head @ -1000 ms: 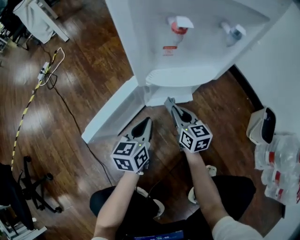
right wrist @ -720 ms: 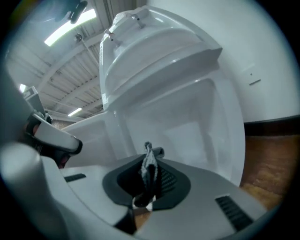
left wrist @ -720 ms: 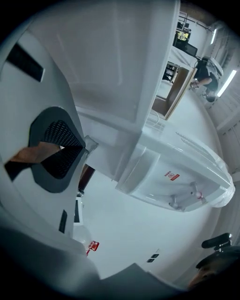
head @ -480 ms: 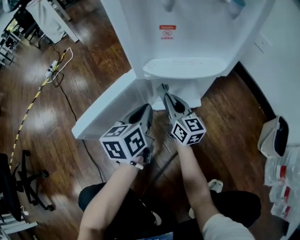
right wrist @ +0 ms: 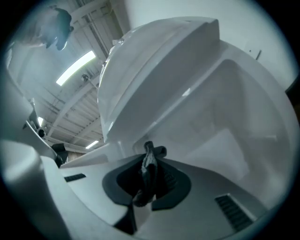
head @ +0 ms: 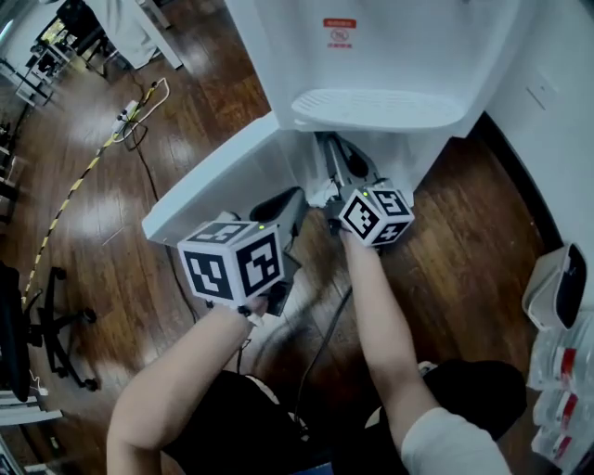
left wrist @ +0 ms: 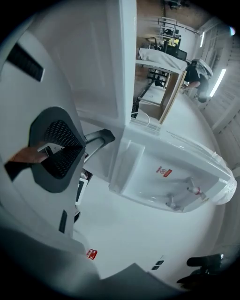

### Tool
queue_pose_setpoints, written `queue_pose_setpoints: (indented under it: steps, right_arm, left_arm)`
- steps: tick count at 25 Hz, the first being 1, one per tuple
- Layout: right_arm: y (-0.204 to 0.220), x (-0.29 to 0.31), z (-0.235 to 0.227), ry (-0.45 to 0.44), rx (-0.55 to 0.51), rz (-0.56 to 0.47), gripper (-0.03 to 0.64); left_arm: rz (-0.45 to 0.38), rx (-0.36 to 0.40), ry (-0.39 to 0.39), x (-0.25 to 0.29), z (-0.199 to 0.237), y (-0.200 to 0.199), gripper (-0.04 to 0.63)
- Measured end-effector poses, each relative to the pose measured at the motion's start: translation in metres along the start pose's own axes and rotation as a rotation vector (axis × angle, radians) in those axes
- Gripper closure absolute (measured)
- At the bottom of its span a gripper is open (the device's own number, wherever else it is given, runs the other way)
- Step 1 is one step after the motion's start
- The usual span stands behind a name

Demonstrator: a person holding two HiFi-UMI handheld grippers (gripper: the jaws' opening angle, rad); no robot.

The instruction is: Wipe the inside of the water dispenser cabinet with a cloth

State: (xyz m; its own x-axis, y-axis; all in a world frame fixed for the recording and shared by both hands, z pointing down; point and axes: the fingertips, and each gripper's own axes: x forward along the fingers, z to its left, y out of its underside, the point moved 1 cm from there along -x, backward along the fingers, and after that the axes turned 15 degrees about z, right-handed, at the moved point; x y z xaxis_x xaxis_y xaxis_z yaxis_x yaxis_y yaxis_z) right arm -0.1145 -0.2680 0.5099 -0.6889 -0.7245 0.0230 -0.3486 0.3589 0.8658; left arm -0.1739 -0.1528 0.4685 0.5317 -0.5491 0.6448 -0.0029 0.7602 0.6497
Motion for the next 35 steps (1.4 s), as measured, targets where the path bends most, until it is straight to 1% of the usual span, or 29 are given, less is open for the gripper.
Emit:
queue_pose_setpoints:
  steps: [2,4,7,10,12,15,19,25,28,31,33,35]
  right_arm:
    - [-0.003,0.002,0.003,-0.012,0.004,-0.026,0.581]
    - [-0.009,0.007,0.014,-0.034,-0.03,-0.033,0.58]
    - [-0.016,0.014,0.022,-0.055,-0.038,-0.039,0.58]
    - [-0.018,0.019,0.022,-0.076,-0.036,-0.023,0.58]
    - [-0.013,0.023,0.017,-0.079,-0.041,0.007,0.58]
    - [0.004,0.024,-0.001,-0.036,-0.039,0.067,0.58]
    - [0.044,0.03,-0.028,0.006,0.002,0.167,0.58]
    - [0.097,0.031,-0.059,0.072,0.056,0.263,0.58]
    - [0.123,0.034,-0.076,0.118,0.082,0.348,0.58]
    - [0.148,0.039,-0.09,0.153,0.118,0.436,0.578]
    - [0.158,0.041,-0.097,0.203,0.099,0.49,0.578]
    - [0.167,0.043,-0.103,0.247,0.053,0.556,0.578]
  left_arm:
    - [-0.014,-0.078,0.005,-0.002,0.004,0.0,0.607]
    - [-0.021,-0.149,0.005,-0.001,0.012,0.002,0.607]
    - [-0.005,-0.182,-0.017,0.007,0.024,0.009,0.607]
    - [0.006,-0.212,0.001,0.018,0.023,0.011,0.607]
    - [0.015,-0.211,0.022,0.024,0.017,0.011,0.607]
    - [0.038,-0.185,0.032,0.032,0.014,0.014,0.607]
    - [0.066,-0.182,0.02,0.042,0.02,0.023,0.607]
    - [0.08,-0.17,0.023,0.049,0.017,0.025,0.607]
    - [0.084,-0.168,0.012,0.053,0.02,0.026,0.607]
    - [0.087,-0.186,0.01,0.056,0.024,0.027,0.607]
    - [0.087,-0.197,0.011,0.056,0.026,0.027,0.607]
    - [0.09,-0.188,0.012,0.057,0.025,0.028,0.607]
